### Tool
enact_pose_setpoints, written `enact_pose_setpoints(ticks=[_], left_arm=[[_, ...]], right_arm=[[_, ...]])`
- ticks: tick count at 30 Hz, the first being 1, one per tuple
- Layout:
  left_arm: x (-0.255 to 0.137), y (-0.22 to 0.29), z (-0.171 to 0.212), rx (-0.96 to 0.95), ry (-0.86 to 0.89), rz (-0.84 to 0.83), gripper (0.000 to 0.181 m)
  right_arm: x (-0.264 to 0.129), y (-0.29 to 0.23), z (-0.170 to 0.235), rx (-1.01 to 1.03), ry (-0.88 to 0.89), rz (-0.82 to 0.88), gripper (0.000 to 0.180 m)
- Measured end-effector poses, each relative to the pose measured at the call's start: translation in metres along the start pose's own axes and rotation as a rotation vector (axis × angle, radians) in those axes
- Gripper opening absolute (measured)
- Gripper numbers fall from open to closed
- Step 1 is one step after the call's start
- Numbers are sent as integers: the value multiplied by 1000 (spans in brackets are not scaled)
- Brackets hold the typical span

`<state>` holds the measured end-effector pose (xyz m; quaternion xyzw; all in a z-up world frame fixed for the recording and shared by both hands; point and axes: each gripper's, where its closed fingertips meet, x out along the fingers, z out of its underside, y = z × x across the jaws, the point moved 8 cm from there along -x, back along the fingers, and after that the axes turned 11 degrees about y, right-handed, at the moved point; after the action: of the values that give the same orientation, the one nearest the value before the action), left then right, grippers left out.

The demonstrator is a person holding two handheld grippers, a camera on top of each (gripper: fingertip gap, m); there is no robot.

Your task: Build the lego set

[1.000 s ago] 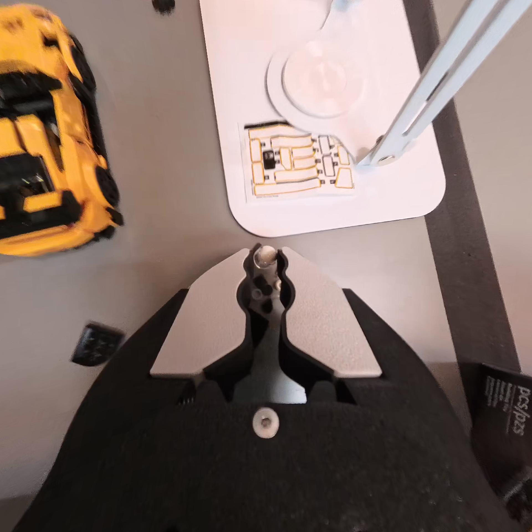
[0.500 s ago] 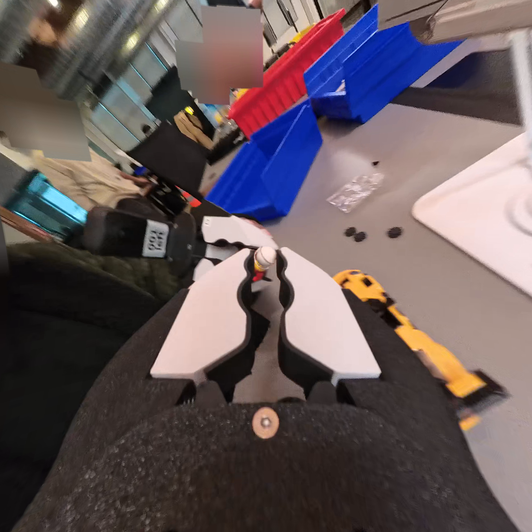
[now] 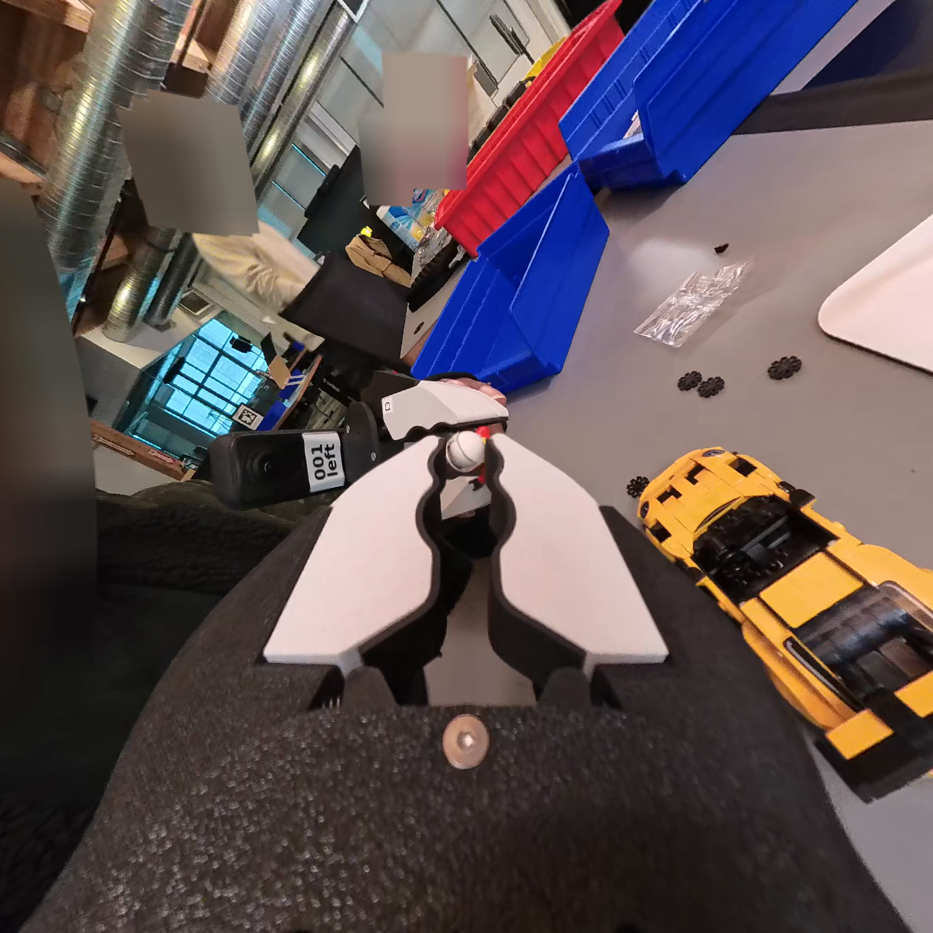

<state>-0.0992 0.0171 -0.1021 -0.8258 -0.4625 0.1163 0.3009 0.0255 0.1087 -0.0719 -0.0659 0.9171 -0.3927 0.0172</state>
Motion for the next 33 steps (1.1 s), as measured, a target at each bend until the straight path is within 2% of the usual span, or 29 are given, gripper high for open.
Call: enact_pose_setpoints(ticks=[16,20,23,26,29,33], left_arm=[[0,10,-2,139,13,19,23],[0,9,-3,77,32,16,23],[-1,5,-5,-14,65,20,23],[-3,0,-4,-117,90,29,23],[-3,-4,-3,-221,116,46,22],[-3,-6,-2,-331,143,92,22]], right_arm=[[2,4,10,88,-77,34,14],[2,0,9,78,-65,37,14],[3,-5,5,52,-38,2,21],[0,-11,-2,-61,-9,-43,26],[-4,-17,-6,-244,-15,-56,21],[-6,-18,-4,-591,-56,12,8]])
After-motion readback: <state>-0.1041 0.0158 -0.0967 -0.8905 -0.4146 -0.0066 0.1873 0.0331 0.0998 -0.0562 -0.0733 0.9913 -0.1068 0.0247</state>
